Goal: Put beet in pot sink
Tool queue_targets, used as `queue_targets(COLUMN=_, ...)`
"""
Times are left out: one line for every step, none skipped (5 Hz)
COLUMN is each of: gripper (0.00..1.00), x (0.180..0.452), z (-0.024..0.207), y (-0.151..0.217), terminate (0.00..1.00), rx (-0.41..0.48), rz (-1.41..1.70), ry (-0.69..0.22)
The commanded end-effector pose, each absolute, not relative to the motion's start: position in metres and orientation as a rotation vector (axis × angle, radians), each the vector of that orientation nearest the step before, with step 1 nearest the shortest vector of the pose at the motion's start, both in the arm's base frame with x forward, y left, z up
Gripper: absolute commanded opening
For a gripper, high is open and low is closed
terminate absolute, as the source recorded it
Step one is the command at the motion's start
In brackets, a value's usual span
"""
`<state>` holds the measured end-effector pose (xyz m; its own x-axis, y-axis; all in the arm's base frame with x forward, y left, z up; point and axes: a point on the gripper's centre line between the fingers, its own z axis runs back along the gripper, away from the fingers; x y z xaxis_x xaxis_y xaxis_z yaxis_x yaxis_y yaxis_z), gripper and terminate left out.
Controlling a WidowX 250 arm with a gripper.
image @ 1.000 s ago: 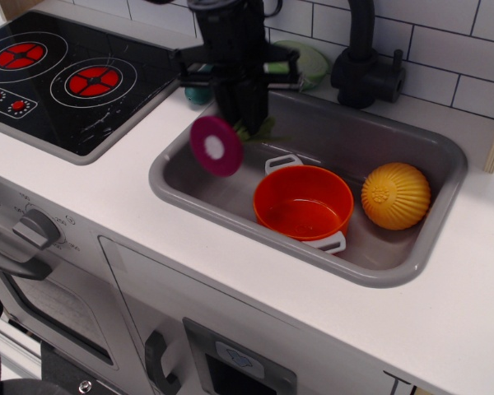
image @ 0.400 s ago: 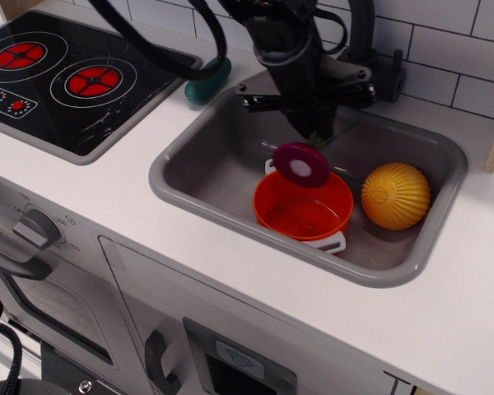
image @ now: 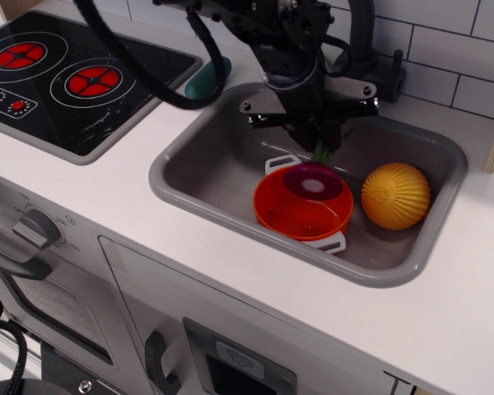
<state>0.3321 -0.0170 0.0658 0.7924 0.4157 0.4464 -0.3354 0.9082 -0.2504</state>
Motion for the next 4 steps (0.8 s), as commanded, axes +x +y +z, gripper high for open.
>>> queue_targets(gripper=1.0, x=0.331, z=0.085, y=-0.017, terminate=0.0, rx=-0.154, rz=0.364, ry=-0.521)
queue_targets(gripper=1.0, x=0.327, z=0.104, y=-0.014, terminate=0.0, rx=-0.193, rz=0.359, ry=-0.469)
queue_targets(gripper=1.0, x=0.327, z=0.104, y=-0.014, terminate=0.0, rx=-0.193, rz=0.359, ry=-0.469)
queue_targets(gripper=1.0, x=0.327, z=0.104, y=-0.014, terminate=1.0, rx=-0.193, rz=0.359, ry=-0.469)
